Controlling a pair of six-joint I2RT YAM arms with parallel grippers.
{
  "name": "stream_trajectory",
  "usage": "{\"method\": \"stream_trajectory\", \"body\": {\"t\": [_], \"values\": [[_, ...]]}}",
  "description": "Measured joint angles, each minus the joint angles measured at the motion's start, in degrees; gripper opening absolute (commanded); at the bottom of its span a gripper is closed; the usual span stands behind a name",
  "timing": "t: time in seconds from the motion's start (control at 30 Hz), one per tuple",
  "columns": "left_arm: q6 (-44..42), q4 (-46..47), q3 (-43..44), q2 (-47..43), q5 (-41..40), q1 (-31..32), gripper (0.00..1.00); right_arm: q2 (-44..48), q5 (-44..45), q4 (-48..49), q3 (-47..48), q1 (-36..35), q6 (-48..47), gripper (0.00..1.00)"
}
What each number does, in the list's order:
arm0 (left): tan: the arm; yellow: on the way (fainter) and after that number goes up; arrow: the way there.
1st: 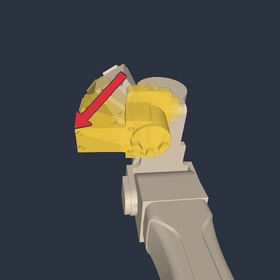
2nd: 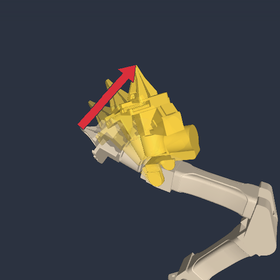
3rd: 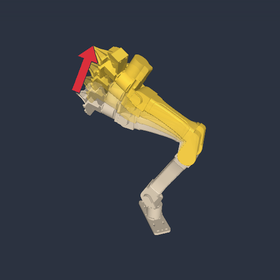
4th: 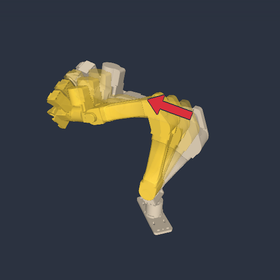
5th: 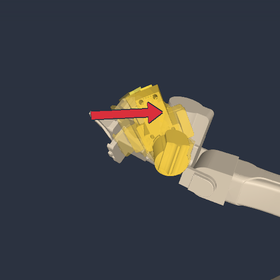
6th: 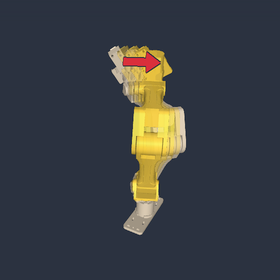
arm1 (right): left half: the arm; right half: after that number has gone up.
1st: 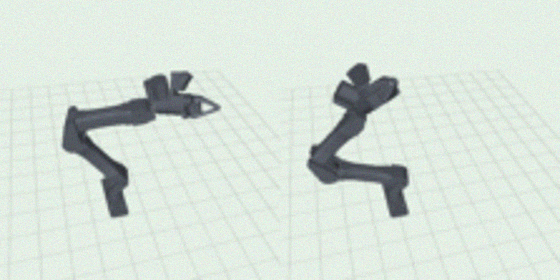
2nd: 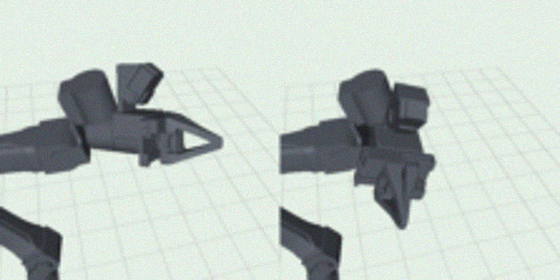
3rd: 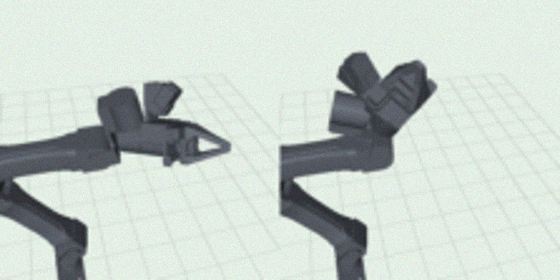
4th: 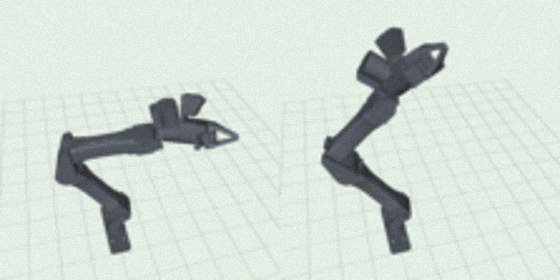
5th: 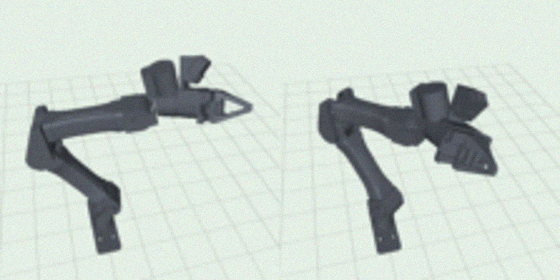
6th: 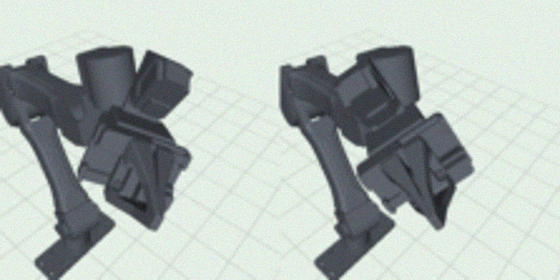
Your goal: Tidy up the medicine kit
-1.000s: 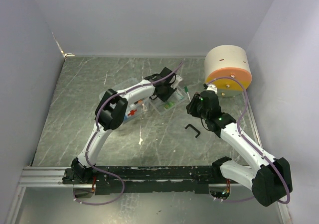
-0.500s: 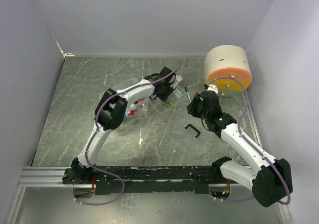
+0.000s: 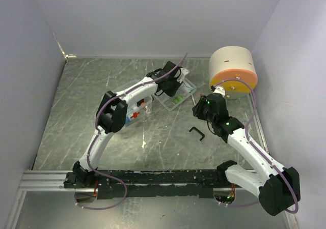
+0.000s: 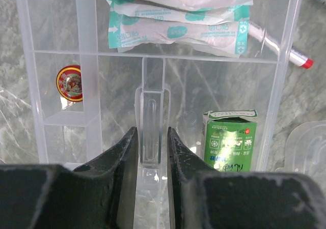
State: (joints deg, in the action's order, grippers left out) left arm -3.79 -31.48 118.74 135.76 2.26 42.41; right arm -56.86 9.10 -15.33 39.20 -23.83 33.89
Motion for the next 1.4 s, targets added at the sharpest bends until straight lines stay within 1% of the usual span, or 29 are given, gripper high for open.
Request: {"method": "stream_trajectory", "body": {"t": [0.47,0.63,0.83,1.03,1.13,1.23,1.4], "values": [[0.2,0.2,1.2,-0.2,2.1,0.1,0.24,1.0,0.8,-1.8,0.7,0.0,0.0,0.31],[0.2,-0.9,1.3,-2.2,2.2,0.2,0.24,1.0,0.7,-1.7,0.7,0.0,0.5,0.31],[-0.1,-3.2,2.0,-7.1,2.1,0.2,0.22,1.0,0.6,-1.7,0.6,0.0,0.9,0.31],[-0.7,-8.2,3.1,-13.3,1.7,0.2,0.23,1.0,0.3,-1.4,0.6,0.0,1.3,0.31],[-2.5,-10.9,2.6,-17.0,1.6,-0.1,0.23,1.0,0.1,-0.3,0.5,0.0,1.5,0.31],[-4.9,-13.3,0.6,-20.8,1.6,-0.5,0.23,1.0,-0.7,1.2,0.2,0.0,1.9,0.31],[-8.9,-17.1,-8.2,-28.0,2.5,-3.2,0.24,0.8,-2.3,2.5,-0.5,0.0,2.2,0.31]]}}
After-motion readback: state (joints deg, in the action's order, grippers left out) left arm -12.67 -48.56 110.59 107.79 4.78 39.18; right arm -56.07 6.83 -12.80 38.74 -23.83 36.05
